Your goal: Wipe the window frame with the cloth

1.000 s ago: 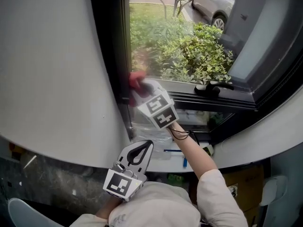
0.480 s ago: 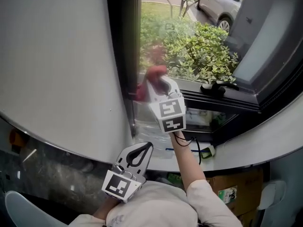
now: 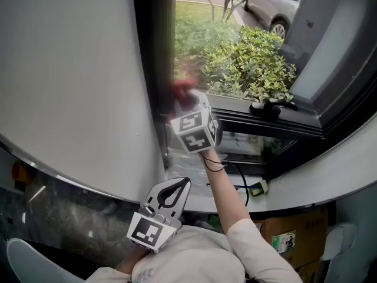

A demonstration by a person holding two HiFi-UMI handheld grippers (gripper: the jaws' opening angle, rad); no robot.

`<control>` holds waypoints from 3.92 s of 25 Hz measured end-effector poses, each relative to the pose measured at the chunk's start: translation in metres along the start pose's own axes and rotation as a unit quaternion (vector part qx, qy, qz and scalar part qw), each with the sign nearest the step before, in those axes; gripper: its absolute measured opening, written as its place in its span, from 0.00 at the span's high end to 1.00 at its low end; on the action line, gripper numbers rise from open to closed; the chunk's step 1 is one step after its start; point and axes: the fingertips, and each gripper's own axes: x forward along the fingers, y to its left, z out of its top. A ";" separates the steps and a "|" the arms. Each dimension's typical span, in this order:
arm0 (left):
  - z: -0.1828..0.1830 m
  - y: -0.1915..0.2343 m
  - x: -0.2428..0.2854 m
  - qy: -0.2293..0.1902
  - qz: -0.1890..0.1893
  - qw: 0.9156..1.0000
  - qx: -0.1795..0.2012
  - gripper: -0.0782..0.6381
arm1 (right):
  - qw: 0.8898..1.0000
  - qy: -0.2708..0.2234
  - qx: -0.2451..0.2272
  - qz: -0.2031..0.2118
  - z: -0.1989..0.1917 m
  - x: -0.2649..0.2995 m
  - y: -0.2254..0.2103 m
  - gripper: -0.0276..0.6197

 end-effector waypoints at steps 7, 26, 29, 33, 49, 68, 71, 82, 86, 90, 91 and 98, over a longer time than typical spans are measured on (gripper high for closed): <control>0.000 0.003 0.001 -0.003 0.004 1.000 0.000 0.88 | 1.000 -0.001 -0.013 0.004 -0.002 0.000 0.002 0.81; -0.013 -0.001 -0.002 0.026 0.007 1.000 -0.005 0.88 | 0.997 0.044 -0.055 -0.029 -0.023 -0.013 -0.026 0.81; -0.011 -0.006 0.001 0.013 -0.004 1.000 -0.006 0.88 | 0.997 0.047 -0.053 -0.025 -0.025 -0.013 -0.026 0.81; -0.015 -0.003 0.000 0.015 0.000 1.000 -0.005 0.88 | 0.998 0.042 -0.048 -0.024 -0.025 -0.013 -0.027 0.81; -0.011 0.002 -0.002 0.013 0.001 1.000 -0.008 0.88 | 0.994 0.077 -0.052 -0.058 -0.038 -0.024 -0.043 0.81; -0.014 -0.006 -0.002 0.022 -0.012 1.000 -0.001 0.88 | 0.991 0.093 -0.019 -0.090 -0.061 -0.048 -0.080 0.81; -0.013 -0.004 -0.001 0.027 -0.007 1.000 -0.001 0.88 | 0.992 0.090 -0.016 -0.089 -0.061 -0.049 -0.081 0.81; -0.013 -0.004 0.002 0.020 -0.007 1.000 -0.005 0.88 | 0.992 0.089 -0.011 -0.089 -0.065 -0.052 -0.088 0.81; -0.014 -0.005 0.003 0.020 -0.011 1.000 -0.003 0.88 | 0.992 0.090 -0.012 -0.090 -0.067 -0.053 -0.090 0.81; -0.014 -0.003 0.003 0.025 -0.007 1.000 -0.004 0.88 | 0.991 0.090 -0.010 -0.096 -0.070 -0.056 -0.095 0.81; -0.014 -0.003 0.003 0.024 -0.008 1.000 -0.004 0.88 | 0.991 0.091 -0.010 -0.097 -0.071 -0.057 -0.096 0.81; -0.015 -0.004 0.001 0.020 -0.013 1.000 -0.003 0.88 | 0.990 0.093 -0.006 -0.103 -0.075 -0.062 -0.103 0.81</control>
